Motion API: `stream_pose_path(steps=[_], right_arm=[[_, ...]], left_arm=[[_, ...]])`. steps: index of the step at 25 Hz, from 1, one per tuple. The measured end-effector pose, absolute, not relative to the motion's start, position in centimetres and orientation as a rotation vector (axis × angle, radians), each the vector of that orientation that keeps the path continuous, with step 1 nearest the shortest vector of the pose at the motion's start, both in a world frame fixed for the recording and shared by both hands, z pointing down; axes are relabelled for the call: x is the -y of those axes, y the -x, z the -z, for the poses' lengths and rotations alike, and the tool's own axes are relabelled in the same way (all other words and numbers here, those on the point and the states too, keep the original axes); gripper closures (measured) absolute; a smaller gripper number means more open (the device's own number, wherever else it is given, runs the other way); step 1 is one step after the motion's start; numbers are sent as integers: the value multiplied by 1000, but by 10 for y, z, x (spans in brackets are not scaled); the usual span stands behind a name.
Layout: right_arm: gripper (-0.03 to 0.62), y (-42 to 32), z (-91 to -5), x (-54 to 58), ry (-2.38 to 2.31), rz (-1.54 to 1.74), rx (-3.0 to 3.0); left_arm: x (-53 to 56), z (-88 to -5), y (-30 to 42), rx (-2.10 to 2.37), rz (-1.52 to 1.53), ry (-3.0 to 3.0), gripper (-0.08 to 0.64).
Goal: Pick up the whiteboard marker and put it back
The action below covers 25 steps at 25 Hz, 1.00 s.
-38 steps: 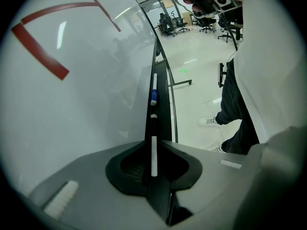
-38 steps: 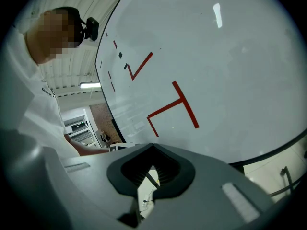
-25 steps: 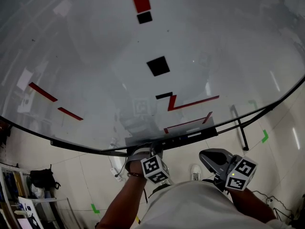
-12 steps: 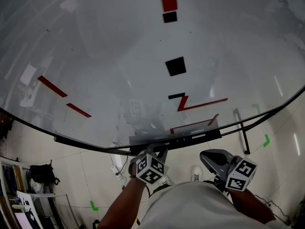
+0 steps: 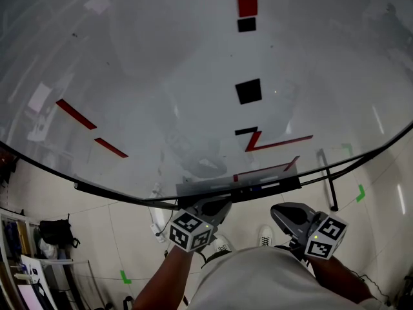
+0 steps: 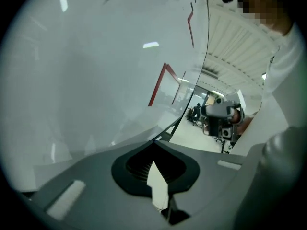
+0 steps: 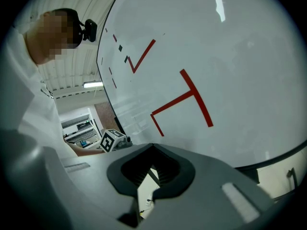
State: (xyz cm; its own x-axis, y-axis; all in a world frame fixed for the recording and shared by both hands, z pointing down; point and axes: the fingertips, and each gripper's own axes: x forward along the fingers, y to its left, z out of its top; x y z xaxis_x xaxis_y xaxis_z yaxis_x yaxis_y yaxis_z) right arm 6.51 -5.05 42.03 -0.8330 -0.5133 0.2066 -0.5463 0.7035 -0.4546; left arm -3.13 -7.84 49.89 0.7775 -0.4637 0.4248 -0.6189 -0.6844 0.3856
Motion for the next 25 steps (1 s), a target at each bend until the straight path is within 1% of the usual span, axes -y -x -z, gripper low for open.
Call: stream_pose_path(steps=[5,17,25], right_arm=[[591,-64,-420,52,-877,-804,2842],[591,-58,-412,49,-832,-759,2864],[591,-54,-403,49,-819,-752,2890]], left_arm=[[73,-467,25,736,-159,-2418,543],[52,-432,19,677,-75,-2444,543],[43,-413,22,717,-32,-2464,543]])
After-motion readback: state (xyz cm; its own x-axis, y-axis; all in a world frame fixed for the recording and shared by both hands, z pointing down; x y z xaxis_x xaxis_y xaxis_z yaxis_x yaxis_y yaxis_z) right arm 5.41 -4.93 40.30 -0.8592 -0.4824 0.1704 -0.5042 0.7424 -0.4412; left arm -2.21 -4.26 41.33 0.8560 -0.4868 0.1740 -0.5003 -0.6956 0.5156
